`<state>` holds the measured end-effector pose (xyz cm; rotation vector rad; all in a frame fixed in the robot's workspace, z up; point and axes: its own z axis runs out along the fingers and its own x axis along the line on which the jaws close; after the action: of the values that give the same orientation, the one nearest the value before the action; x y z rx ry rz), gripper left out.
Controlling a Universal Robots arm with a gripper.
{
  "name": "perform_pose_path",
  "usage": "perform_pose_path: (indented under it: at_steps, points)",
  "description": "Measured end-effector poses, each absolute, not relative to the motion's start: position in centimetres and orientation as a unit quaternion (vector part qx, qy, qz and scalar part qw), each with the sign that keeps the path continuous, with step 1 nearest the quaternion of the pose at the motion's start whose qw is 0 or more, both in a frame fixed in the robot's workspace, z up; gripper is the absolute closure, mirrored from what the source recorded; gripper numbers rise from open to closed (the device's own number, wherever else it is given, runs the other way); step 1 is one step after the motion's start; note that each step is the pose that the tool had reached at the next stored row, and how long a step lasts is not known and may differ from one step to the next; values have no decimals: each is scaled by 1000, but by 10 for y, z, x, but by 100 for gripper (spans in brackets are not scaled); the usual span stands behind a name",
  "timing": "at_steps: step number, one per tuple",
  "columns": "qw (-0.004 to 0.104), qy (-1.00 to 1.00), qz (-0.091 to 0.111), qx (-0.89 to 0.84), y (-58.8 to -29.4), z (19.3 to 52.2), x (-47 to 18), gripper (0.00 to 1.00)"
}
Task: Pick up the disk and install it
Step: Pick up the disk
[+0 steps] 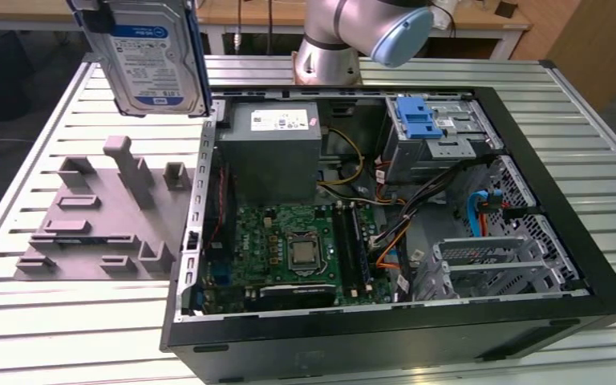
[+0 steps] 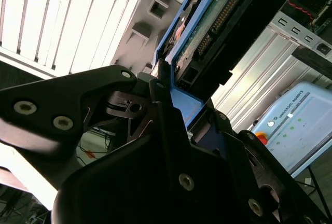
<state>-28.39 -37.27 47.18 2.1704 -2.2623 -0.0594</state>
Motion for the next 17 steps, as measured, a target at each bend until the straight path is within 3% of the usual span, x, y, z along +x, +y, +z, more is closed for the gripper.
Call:
perform_pose_path:
  at_steps: [17]
  points:
    - [3, -721, -19, 692, -382, 471, -253, 63]
